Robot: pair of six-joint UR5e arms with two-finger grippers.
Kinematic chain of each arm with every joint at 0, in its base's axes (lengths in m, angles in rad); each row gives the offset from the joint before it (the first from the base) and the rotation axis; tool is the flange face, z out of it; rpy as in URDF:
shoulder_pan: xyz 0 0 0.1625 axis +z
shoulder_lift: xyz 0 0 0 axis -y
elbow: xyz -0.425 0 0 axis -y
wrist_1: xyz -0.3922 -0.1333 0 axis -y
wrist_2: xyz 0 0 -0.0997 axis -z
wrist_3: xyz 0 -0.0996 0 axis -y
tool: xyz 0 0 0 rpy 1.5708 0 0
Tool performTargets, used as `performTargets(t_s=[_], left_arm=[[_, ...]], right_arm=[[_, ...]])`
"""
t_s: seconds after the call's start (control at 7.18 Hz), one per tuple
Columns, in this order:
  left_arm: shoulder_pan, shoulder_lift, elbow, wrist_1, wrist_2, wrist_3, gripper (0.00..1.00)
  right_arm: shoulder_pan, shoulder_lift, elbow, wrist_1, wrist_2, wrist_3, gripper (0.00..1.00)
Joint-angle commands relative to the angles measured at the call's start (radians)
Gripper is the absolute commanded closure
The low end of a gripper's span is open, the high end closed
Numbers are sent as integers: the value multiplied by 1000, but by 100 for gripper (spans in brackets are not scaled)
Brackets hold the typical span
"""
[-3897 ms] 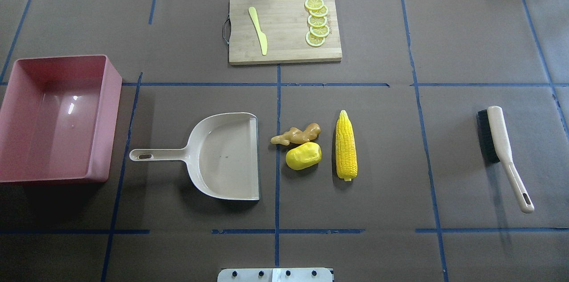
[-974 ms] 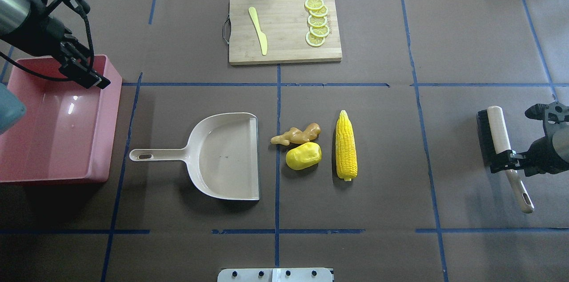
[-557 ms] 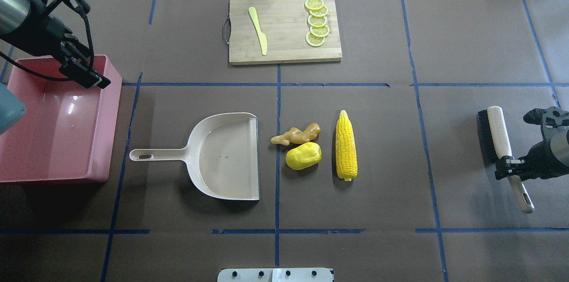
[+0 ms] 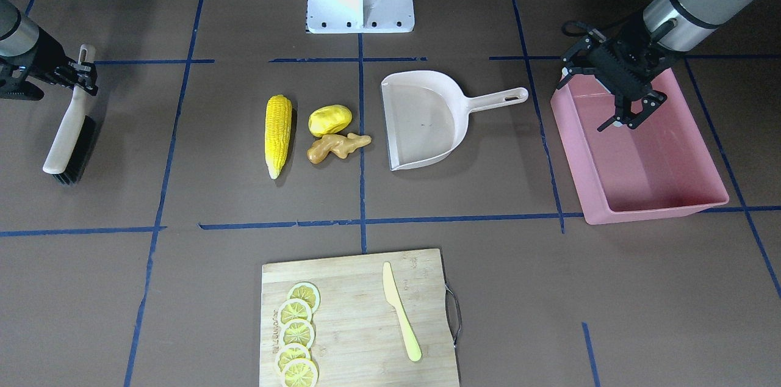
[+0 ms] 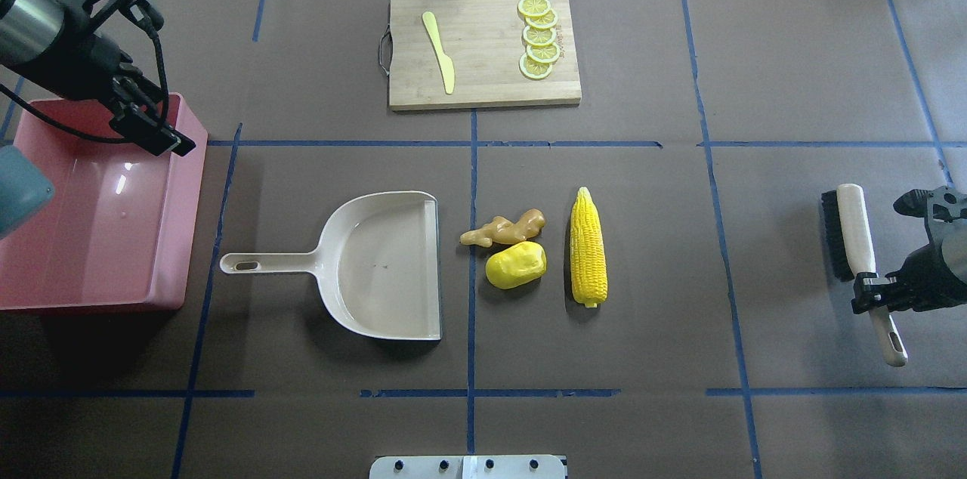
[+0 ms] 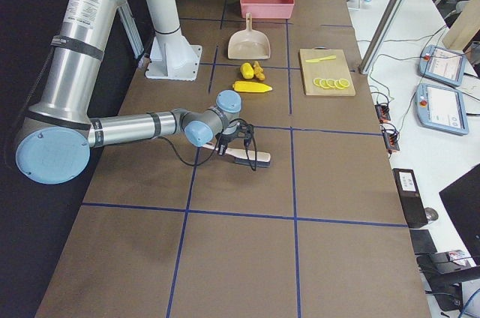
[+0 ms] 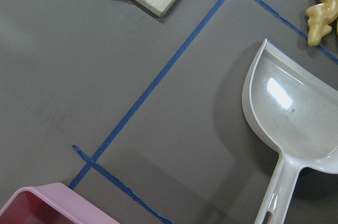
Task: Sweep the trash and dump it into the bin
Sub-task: 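Move the left gripper to the beige dustpan while the right approaches the brush, then grasp the dustpan handle with the left gripper while the right grasps the brush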
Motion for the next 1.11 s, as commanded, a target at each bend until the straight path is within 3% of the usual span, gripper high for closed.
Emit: performTargets(t_s=[0.0, 0.28, 0.7, 0.97], left_arm=[[62, 4, -17, -4, 3, 37, 0], [108, 12, -41, -2, 6, 169, 0], [270, 16, -52, 1, 266, 257, 0], [336, 38, -52, -1, 296, 258, 0]], right_arm=[[27, 2, 35, -24, 37, 0, 100], [54, 10, 97, -93, 49, 0, 100], [68, 51, 166, -165, 54, 0, 100], [73, 116, 200, -241, 54, 0, 100]])
